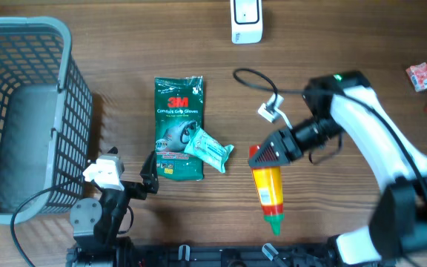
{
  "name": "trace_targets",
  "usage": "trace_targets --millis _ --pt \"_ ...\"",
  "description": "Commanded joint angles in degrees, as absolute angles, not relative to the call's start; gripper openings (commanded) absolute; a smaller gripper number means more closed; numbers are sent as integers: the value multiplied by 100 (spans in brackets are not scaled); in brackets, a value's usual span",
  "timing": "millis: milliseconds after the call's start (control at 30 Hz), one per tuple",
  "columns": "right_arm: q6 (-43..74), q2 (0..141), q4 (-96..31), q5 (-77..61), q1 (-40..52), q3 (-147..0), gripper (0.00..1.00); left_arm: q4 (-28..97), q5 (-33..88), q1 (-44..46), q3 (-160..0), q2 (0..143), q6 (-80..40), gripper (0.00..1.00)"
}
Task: Scan the item barcode
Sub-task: 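Lift the sriracha bottle up to the white scanner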
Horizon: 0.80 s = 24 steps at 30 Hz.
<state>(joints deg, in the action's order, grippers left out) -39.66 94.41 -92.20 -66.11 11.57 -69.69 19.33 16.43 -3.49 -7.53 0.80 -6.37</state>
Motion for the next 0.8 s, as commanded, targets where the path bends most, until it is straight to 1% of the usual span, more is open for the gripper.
trace_targets --millis 0,100,167,200,233,267,333,533,633,767 --pt "-3686 8715 -9185 -7478 1203 -6598 41 1920 1712 -322 -733 38 -670 100" --pt "-3691 8591 -9024 -7456 1203 -6589 41 1918 1712 -322 -733 38 -670 100" --pt "-3463 8591 -8508 -7275 1203 -6589 41 1918 1712 -322 -733 38 -670 100" --pt "-2980 8591 -8093 -7019 1203 -6589 41 1918 1712 -322 -733 38 -670 100" --pt "-2239 8591 -7561 -6587 1203 -6589 41 1920 1712 -322 -733 38 -670 100" --pt "-908 8591 -6632 -5472 1203 -6589 40 1918 1712 -322 -733 38 -670 100" --pt "242 8591 -5793 -4038 1203 -6606 40 1918 1712 -322 -733 38 -670 100" --pt "469 8591 -4539 -3011 1203 -7113 40 1920 1712 -322 -733 38 -670 100" --pt "454 8593 -4276 -2320 1205 -7529 41 1918 1712 -322 -733 38 -670 100" --pt "338 8593 -3922 -1992 1221 -7894 42 1918 1712 -322 -733 38 -670 100"
